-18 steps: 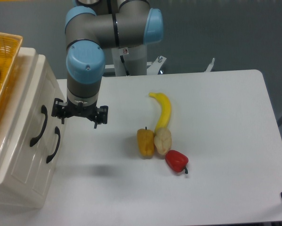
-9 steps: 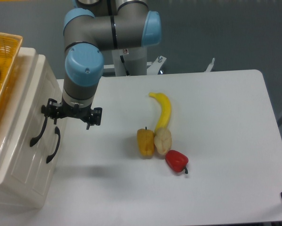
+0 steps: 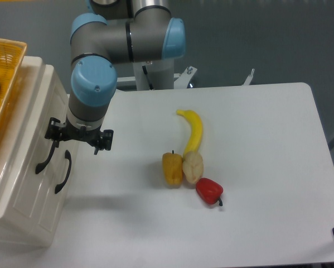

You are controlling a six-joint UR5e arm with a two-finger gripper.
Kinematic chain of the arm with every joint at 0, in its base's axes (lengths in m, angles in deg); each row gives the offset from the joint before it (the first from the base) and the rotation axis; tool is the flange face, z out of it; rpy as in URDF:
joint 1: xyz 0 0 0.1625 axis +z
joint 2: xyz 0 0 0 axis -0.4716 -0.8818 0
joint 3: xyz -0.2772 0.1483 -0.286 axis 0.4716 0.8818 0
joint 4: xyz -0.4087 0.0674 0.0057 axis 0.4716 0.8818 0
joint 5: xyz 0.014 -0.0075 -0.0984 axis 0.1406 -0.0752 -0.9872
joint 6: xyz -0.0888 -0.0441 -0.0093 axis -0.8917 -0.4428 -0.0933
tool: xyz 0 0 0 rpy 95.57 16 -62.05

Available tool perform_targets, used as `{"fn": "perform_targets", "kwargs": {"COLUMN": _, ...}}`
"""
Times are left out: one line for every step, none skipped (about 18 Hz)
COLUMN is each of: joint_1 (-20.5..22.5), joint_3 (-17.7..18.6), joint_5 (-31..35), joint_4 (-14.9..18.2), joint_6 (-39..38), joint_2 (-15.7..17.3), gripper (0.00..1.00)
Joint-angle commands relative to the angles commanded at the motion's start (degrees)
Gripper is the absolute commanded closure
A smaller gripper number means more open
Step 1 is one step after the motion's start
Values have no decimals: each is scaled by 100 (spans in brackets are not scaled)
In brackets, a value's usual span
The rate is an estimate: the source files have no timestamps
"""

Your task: Slide the top white drawer open

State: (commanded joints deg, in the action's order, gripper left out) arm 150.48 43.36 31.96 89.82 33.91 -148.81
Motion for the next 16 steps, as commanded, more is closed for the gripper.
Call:
{"fn": "perform_targets", "kwargs": {"joint_1": 0, "joint_3": 0, "joint_5": 0, "joint_4": 0, "joint_6": 0, "joint_2": 0, "gripper": 0}}
{"fn": "perform_targets", "kwargs": {"joint_1": 0, "joint_3": 0, "joint_5": -9, "joint_4": -9, "joint_6": 9, "joint_2": -9, "gripper": 0}}
{"fn": "perform_targets", "kwargs": {"joint_1": -9, "joint_3": 0, "joint_5": -35, "joint_4": -9, "joint_6": 9, "joint_2": -9, "gripper": 0}}
{"fn": "perform_targets", "kwargs": {"joint_1": -9, "joint_3": 0, "joint_5": -53, "joint_4": -17, "joint_6": 26, "joint_2": -17, "gripper": 0}}
{"fn": "perform_targets", "kwargs": {"joint_1": -9, "joint_3": -9, "joint_5": -62, "joint_4": -18, "joint_6": 35, "joint_2": -26, "gripper": 0}}
{"fn": "perform_targets", "kwargs": {"joint_1": -17, "joint_3": -9, "joint_5": -62, "joint_4": -18, "joint_6": 35, "joint_2": -44, "gripper": 0}}
{"fn": "perform_targets", "kwargs": {"joint_1": -26, "joint_3": -9, "joint_5": -62, "joint_4": -18, "joint_6": 35, "joint_2": -44, "gripper": 0}}
{"fn": "perform_targets", "kwargs": {"joint_1": -35, "joint_3": -9, "joint_5": -62, "joint_4": -18, "joint_6": 35, "joint_2": -44, "gripper": 0}}
{"fn": "perform_targets", "kwargs": {"joint_1": -53, "joint_3": -9, "joint_5": -62, "joint_4": -18, "joint_6": 35, "joint_2": -53, "gripper": 0}}
{"fn": "perform_targets", "kwargs": {"joint_1": -70, "joint_3": -9, "joint_5": -62, "joint_4": -18, "joint_6": 44, "joint_2": -61, "gripper": 0}}
{"fn": "perform_targets", "kwargs": {"joint_1": -70, "joint_3": -9, "joint_5": -62, "joint_4": -18, "joint_6": 44, "joint_2": -70, "gripper": 0}}
{"fn": "perform_targets", "kwargs": {"joint_1": -79, "joint_3": -9, "joint_5": -62, "joint_4": -18, "joint_6": 44, "joint_2": -70, "gripper": 0}}
{"fn": "perform_targets", "kwargs": {"joint_1": -79, "joint_3": -9, "joint_5": -62, "joint_4": -18, "joint_6": 44, "joint_2": -70, "gripper": 0}}
{"fn": "perform_targets", "kwargs": {"joint_1": -79, "joint_3": -9, "joint_5": -62, "joint_4": -18, "joint_6": 44, "joint_2": -70, "gripper": 0}}
{"fn": "perform_targets", "kwargs": {"joint_1": -79, "joint_3": -9, "joint_5": -62, "joint_4": -18, "joint_6": 44, "joint_2": -70, "gripper": 0}}
{"fn": "perform_targets", "kwargs": {"joint_1": -79, "joint_3": -9, "joint_5": -70, "joint_4": -18, "joint_6": 53, "joint_2": -79, "gripper": 0}}
